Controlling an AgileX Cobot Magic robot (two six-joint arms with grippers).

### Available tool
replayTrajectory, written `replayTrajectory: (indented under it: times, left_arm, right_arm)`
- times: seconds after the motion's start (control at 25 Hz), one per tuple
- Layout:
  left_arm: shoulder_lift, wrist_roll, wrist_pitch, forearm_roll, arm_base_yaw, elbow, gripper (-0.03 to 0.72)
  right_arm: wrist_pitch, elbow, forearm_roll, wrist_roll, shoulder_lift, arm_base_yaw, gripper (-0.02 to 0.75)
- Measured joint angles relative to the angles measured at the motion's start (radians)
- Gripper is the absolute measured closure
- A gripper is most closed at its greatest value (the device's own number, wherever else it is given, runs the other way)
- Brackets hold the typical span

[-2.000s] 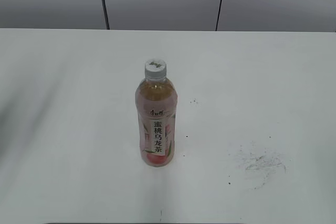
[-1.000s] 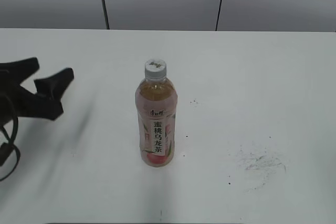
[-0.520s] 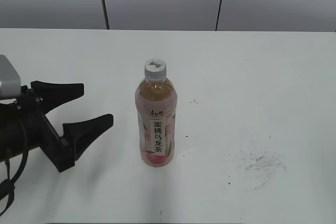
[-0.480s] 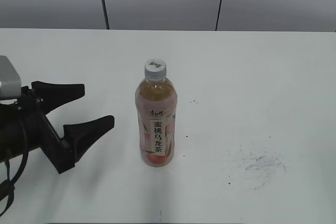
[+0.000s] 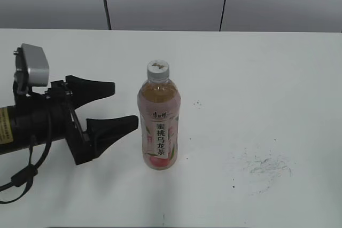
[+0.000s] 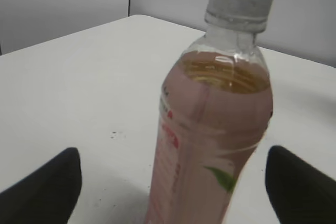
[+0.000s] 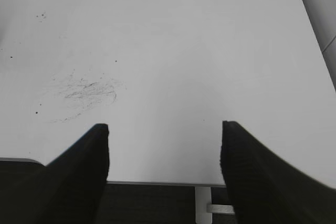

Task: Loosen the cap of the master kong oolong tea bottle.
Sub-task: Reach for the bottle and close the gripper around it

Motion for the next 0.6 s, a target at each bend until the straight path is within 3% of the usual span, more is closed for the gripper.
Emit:
replayTrajectory:
  times: [0.28,0.6]
  left_arm:
    - [0.050,-0.007,0.001,-0.001,-0.117,-0.093,0.053]
    - [0.120,-0.010,0.000,-0.033,-0.174,-0.188,0.062]
  right_arm:
    - [0.000,0.000,0.000,0.000,0.008,0.000,0.236]
    - [0.000,0.000,0.000,0.000,0.008,0.000,0.236]
